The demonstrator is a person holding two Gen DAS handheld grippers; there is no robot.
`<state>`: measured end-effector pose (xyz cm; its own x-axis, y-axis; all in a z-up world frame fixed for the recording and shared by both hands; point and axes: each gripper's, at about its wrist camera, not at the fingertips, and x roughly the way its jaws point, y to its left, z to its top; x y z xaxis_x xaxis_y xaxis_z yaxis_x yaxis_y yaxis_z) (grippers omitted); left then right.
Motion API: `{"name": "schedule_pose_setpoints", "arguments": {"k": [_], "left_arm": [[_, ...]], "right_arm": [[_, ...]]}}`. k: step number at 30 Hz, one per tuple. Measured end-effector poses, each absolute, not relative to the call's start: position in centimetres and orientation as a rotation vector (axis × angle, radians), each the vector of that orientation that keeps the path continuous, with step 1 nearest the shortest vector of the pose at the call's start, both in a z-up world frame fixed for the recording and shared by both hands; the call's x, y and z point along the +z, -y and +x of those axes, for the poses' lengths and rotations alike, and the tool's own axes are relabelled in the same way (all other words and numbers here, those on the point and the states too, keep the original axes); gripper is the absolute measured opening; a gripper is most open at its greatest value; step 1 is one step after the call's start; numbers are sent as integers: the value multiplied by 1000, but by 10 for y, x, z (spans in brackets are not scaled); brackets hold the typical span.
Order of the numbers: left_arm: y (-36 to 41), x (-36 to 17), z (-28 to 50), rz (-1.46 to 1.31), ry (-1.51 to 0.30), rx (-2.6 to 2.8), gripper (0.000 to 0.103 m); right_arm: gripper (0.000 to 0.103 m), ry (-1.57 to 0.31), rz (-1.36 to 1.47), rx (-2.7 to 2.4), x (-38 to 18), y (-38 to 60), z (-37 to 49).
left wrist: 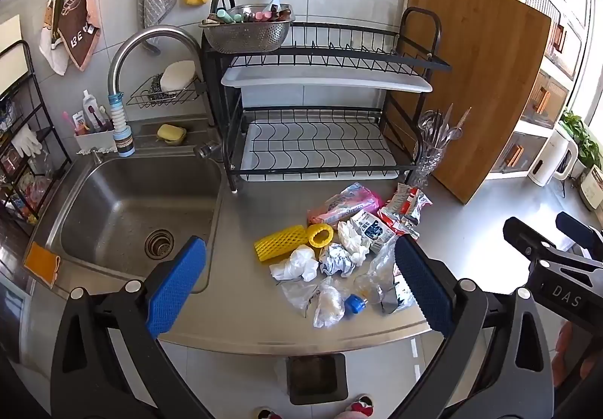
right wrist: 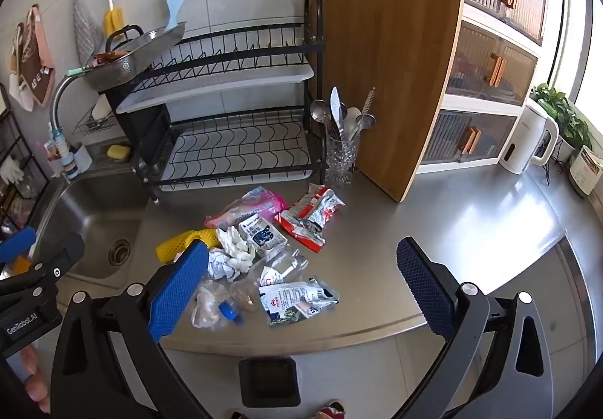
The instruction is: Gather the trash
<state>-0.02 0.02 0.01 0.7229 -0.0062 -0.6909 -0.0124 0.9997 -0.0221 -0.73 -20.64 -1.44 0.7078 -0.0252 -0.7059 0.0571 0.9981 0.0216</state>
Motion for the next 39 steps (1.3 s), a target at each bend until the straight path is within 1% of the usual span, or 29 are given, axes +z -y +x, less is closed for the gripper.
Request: {"name": "schedule_pose_setpoints", "arguments": {"k": [39], "left_arm": [[-6, 5, 4, -32, -764, 17, 95]], "right_arm": [[100, -777, 45, -43, -10, 203, -4]]}}
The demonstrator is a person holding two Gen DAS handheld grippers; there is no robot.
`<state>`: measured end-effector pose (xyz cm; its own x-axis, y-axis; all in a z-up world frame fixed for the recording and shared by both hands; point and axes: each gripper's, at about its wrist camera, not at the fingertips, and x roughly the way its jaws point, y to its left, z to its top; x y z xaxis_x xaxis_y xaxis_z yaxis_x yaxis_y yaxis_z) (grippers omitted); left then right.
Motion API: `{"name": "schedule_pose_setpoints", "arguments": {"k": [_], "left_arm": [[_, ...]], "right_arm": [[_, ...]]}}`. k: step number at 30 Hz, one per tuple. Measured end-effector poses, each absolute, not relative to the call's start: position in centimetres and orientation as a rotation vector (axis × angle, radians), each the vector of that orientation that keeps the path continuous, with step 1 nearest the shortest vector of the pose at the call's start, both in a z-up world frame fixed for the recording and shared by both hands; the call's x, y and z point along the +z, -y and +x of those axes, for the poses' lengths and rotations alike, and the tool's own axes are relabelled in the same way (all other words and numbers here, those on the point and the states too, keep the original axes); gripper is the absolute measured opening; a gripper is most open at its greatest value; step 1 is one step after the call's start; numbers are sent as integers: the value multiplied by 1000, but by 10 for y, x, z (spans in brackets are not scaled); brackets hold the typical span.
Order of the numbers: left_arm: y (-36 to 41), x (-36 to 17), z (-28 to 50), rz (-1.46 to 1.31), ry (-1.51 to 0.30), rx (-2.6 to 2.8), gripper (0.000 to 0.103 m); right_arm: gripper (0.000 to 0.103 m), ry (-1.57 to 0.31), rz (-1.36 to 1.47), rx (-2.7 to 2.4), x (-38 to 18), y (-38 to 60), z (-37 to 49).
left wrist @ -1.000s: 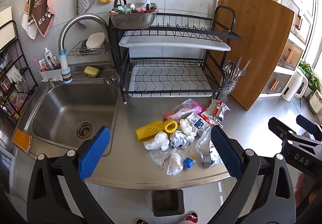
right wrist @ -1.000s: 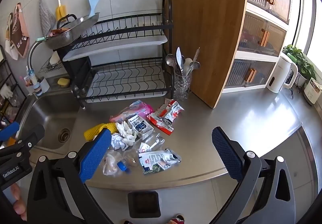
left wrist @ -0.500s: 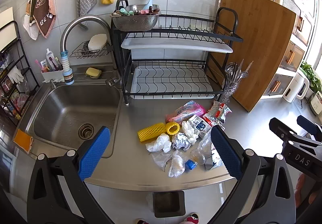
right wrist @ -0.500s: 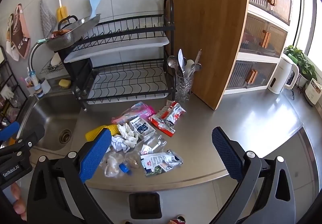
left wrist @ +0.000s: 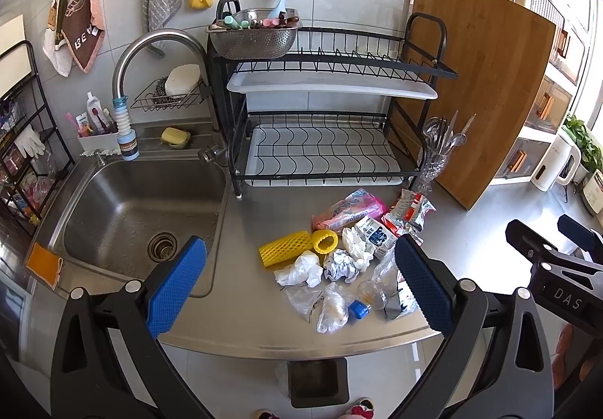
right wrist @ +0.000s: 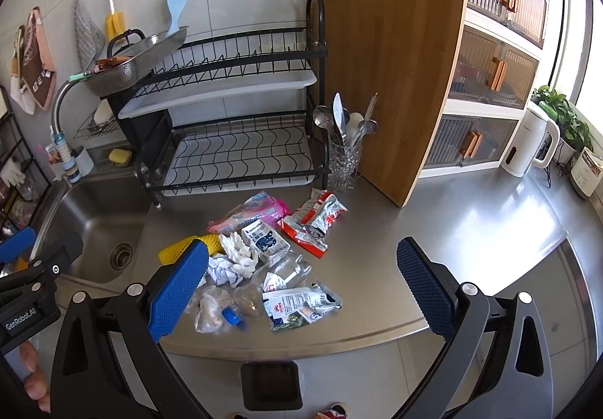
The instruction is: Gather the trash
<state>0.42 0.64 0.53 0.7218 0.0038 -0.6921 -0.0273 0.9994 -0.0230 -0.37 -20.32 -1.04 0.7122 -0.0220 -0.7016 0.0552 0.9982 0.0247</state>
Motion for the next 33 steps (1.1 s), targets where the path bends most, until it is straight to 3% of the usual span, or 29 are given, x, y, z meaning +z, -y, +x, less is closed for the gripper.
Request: {"name": "schedule_pose_setpoints", "arguments": {"k": [33], "left_arm": [[-10, 1, 6, -29, -767, 24, 95]], "right_arm": [[100, -784, 39, -42, -10, 203, 1]]}}
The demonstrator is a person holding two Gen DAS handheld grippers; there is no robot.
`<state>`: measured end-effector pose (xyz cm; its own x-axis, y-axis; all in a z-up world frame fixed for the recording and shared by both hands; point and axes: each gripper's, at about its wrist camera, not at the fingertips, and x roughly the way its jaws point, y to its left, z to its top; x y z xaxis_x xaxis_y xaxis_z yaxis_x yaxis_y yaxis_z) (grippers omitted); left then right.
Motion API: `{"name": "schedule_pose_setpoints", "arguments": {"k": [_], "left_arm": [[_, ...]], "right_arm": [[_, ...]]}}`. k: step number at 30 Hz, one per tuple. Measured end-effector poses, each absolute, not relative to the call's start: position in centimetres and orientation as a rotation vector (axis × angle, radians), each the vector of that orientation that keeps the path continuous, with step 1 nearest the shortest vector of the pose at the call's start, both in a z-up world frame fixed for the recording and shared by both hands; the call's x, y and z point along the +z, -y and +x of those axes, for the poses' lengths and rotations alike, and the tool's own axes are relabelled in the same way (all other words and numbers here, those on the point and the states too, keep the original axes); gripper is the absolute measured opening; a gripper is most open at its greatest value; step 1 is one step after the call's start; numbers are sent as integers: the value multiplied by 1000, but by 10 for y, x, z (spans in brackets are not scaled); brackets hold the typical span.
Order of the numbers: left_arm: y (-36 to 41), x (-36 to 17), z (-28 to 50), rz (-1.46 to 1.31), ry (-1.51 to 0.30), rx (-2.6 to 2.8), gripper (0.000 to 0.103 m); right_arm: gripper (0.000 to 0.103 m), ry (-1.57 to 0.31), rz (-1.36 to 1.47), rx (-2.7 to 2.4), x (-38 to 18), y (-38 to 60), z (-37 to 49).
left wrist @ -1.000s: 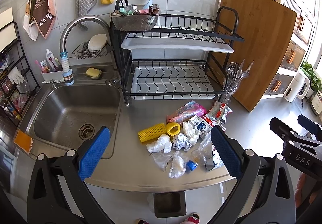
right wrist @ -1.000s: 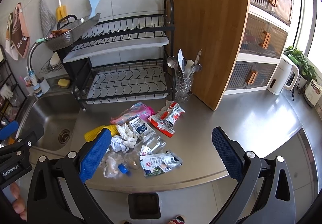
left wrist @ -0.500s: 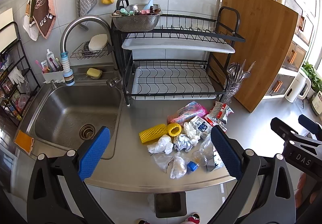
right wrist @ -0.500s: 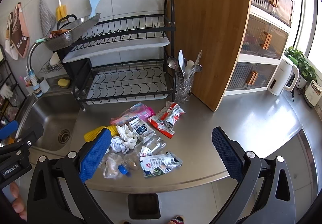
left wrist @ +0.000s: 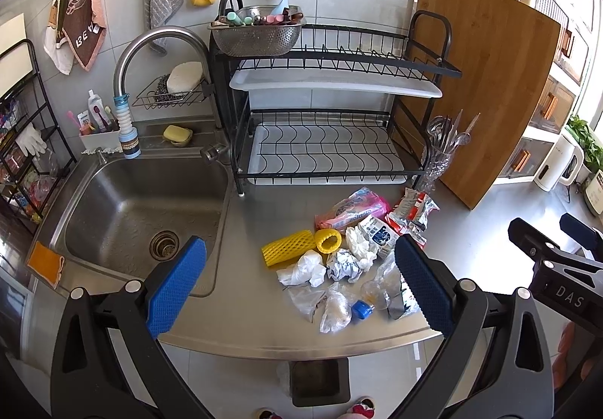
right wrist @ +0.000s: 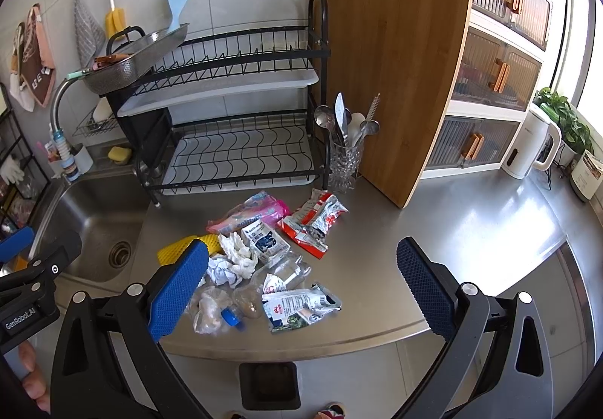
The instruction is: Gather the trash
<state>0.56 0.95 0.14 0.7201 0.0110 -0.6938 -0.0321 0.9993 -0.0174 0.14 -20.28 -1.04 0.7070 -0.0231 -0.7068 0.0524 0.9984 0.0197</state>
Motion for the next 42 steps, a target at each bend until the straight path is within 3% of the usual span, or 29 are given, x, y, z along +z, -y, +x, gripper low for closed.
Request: {"name": "schedule_pose_setpoints", "arguments": {"k": [11, 30, 34, 42], "left_arm": [[-10, -8, 8, -24, -783, 33, 95], [-7, -75, 16, -61, -878, -58, 95], [-1, -96, 16, -47, -900, -100, 89], [11, -146, 12, -36, -936, -186, 83]], "right_arm": [[100, -763, 61, -28, -17, 208, 0], [100, -919, 87, 6, -96, 220, 10], [90, -966, 103, 18, -121, 225, 10], [82, -930, 91, 49, -151, 236, 3]]}}
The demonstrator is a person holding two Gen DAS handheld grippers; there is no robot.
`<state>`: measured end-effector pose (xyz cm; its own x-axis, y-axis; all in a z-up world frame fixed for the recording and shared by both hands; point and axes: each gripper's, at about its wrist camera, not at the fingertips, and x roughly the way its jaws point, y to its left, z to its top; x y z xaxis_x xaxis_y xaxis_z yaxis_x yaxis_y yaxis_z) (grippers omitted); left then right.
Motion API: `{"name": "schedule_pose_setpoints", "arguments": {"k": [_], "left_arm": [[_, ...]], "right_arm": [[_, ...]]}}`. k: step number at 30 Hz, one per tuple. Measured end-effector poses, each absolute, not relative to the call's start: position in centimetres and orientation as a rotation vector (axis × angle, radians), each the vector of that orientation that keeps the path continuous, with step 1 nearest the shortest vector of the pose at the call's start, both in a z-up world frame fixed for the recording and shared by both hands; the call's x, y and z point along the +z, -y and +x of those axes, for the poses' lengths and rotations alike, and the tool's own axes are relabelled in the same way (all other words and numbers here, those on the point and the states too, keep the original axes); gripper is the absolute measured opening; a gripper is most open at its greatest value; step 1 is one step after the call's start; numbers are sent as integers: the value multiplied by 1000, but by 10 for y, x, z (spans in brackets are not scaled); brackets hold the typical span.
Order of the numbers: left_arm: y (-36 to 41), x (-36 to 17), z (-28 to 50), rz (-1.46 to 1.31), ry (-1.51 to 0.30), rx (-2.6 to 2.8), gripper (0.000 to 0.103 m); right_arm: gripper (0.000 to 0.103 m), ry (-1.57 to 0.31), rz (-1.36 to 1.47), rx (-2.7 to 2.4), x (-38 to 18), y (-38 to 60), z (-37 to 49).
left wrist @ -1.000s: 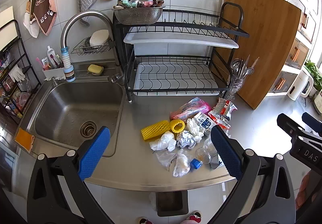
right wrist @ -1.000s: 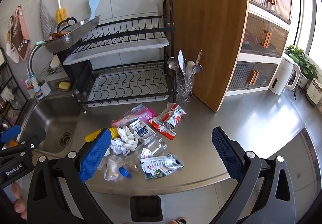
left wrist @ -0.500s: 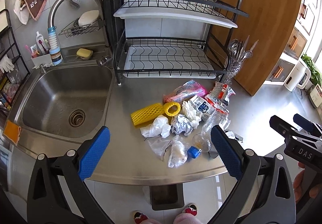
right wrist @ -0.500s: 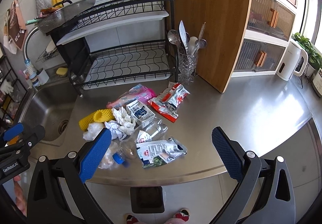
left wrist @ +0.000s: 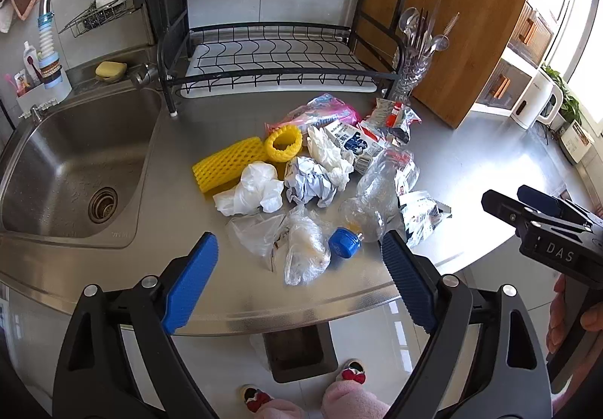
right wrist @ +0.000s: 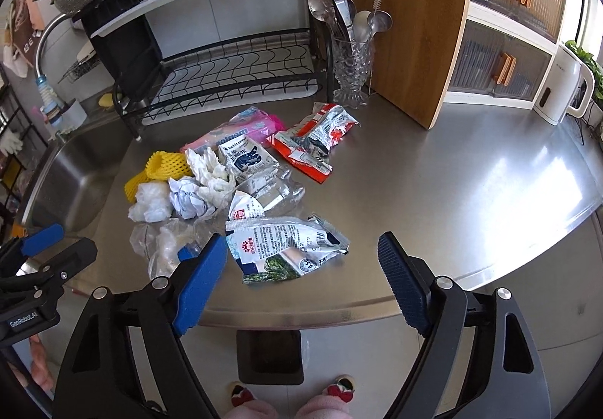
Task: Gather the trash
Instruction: 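Reach the left tool to the clear plastic bag while the right tool reaches the printed snack bag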
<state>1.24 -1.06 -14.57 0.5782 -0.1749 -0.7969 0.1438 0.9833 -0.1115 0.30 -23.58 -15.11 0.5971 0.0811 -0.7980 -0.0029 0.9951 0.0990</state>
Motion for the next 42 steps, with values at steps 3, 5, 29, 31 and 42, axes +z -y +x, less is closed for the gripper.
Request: {"name": "schedule_pose_setpoints", "arguments": {"k": [3, 5, 29, 31, 42], "left_arm": [[15, -162, 12, -44, -951, -209, 77], [17, -172, 12, -54, -956, -221, 69], [30, -238, 42, -89, -1059, -198, 57], [30, -239, 44, -94, -1061, -196, 56], [21, -246, 51, -120, -1067, -188, 45]], "right_arm": [[80, -932, 84, 60, -163, 240, 4], [74, -941, 88, 69, -172, 243, 5], [95, -1019, 106, 192, -246, 268, 50], [95, -1037, 115, 204, -252, 268, 54], [95, -1065, 269, 349, -268, 269, 72]]}}
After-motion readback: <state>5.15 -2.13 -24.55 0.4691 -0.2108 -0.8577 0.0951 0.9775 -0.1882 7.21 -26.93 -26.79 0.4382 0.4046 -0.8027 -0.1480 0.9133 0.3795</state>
